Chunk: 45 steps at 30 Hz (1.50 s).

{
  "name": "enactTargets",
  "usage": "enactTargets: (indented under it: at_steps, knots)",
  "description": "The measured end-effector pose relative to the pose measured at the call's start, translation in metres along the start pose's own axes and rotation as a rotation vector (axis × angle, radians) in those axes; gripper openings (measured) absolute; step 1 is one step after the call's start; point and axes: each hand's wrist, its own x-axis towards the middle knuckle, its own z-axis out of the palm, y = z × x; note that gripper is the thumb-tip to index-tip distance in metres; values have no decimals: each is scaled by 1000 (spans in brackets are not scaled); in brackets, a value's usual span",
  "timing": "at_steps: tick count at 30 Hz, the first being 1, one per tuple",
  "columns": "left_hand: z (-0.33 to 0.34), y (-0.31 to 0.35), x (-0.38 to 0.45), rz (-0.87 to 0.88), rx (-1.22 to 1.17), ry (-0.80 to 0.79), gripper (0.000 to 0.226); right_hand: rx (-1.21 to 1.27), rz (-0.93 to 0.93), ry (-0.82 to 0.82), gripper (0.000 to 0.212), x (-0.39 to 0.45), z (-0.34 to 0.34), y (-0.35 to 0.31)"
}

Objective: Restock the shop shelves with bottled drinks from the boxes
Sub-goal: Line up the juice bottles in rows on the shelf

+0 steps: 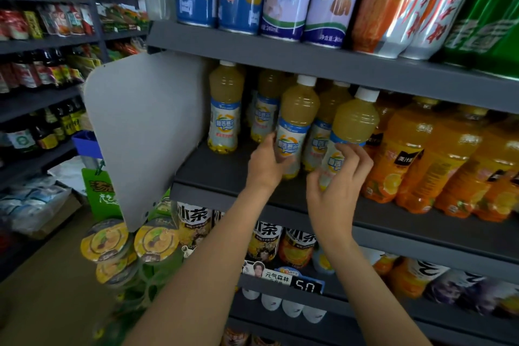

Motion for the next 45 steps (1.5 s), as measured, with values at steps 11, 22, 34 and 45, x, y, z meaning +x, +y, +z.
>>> enactTargets:
  at_steps: [11,22,34,45]
  knots:
    - [-65,-36,26,-82,167,495,72,90,35,-502,45,3,85,-23]
    - [-96,-44,27,-129,282,382,51,109,343,-655,50,49,157,-21]
    - [-113,-42,8,-68,328,333,55,144,481,-584,51,64,214,-35]
    - [-111,-45,6,-58,341,333,55,41,312,-410,59,36,173,-23]
